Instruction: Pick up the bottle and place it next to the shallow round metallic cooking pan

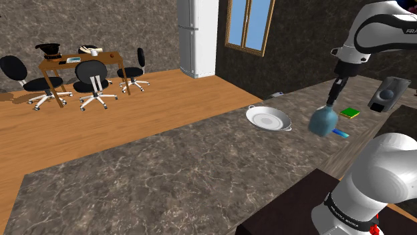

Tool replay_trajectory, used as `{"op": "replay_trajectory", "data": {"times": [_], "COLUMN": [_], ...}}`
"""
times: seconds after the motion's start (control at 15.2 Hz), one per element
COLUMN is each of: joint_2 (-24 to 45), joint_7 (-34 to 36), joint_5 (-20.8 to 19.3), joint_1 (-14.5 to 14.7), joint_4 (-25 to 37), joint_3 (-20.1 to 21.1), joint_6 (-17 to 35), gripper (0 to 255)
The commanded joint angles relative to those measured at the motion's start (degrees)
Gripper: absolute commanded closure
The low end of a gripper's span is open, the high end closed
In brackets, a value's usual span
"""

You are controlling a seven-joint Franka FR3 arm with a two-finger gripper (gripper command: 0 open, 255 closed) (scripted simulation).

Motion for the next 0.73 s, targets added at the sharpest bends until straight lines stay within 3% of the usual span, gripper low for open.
{"op": "replay_trajectory", "data": {"times": [0.0, 0.66], "joint_2": [-0.06, 0.42], "joint_7": [0.26, 1.06], "joint_5": [-0.55, -3.78], "joint_1": [-0.16, -1.14], "joint_4": [-1.54, -8.34], "joint_3": [-0.59, -4.15], "joint_6": [1.52, 8.84], "gripper": [255, 255]}}
